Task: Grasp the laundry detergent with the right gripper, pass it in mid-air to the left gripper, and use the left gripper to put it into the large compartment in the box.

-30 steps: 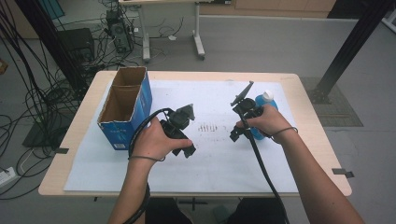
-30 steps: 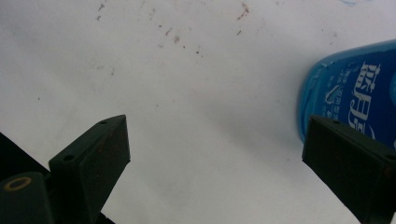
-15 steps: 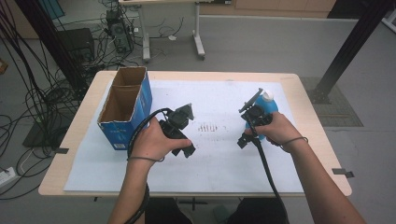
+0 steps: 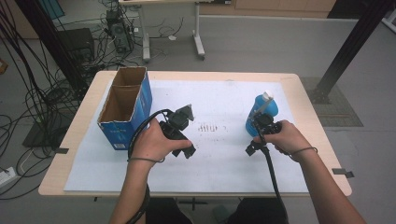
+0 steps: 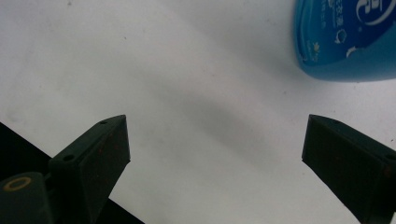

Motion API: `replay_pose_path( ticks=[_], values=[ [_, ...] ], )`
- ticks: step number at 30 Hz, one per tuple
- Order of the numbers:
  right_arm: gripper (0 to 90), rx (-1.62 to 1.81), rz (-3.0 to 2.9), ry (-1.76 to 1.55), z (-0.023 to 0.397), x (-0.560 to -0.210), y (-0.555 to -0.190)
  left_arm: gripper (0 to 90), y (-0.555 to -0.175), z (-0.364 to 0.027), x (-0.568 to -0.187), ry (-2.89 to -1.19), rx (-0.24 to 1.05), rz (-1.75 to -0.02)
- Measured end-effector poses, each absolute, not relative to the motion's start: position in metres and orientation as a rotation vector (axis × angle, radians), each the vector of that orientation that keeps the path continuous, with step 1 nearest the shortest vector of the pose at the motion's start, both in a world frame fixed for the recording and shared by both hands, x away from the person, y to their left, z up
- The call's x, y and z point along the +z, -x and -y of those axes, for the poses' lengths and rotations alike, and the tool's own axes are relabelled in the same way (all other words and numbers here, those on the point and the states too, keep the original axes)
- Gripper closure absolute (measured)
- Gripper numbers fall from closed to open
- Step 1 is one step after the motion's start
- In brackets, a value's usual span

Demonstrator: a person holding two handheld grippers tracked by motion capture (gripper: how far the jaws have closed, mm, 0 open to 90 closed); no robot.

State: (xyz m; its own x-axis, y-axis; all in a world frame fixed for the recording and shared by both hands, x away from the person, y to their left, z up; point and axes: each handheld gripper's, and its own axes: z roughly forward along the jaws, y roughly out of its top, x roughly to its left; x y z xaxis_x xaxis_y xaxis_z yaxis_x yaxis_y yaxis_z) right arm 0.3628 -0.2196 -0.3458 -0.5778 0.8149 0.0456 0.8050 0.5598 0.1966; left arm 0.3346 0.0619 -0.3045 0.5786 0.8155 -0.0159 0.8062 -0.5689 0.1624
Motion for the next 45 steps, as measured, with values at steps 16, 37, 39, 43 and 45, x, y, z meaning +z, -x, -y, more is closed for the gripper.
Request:
replay_pose_path(
  ticks=[16, 37, 39, 43, 45],
  values=[
    [7.9, 0.305, -2.690, -1.483, 0.245, -0.359, -0.349, 9.8, -0.332, -0.060, -0.308, -2.648, 0.079, -1.370],
    [7.9, 0.289, -2.634, -1.507, 0.271, -0.369, -0.341, 9.8, -0.330, -0.058, -0.308, -2.645, 0.066, -1.354],
    [8.0, 0.292, -2.636, -1.500, 0.273, -0.371, -0.341, 9.7, -0.330, -0.058, -0.309, -2.646, 0.065, -1.352],
    [8.0, 0.302, -2.626, -1.499, 0.276, -0.376, -0.340, 9.7, -0.329, -0.058, -0.310, -2.644, 0.062, -1.356],
    [8.2, 0.311, -2.613, -1.499, 0.278, -0.378, -0.339, 9.7, -0.329, -0.058, -0.310, -2.645, 0.062, -1.356]
  ],
)
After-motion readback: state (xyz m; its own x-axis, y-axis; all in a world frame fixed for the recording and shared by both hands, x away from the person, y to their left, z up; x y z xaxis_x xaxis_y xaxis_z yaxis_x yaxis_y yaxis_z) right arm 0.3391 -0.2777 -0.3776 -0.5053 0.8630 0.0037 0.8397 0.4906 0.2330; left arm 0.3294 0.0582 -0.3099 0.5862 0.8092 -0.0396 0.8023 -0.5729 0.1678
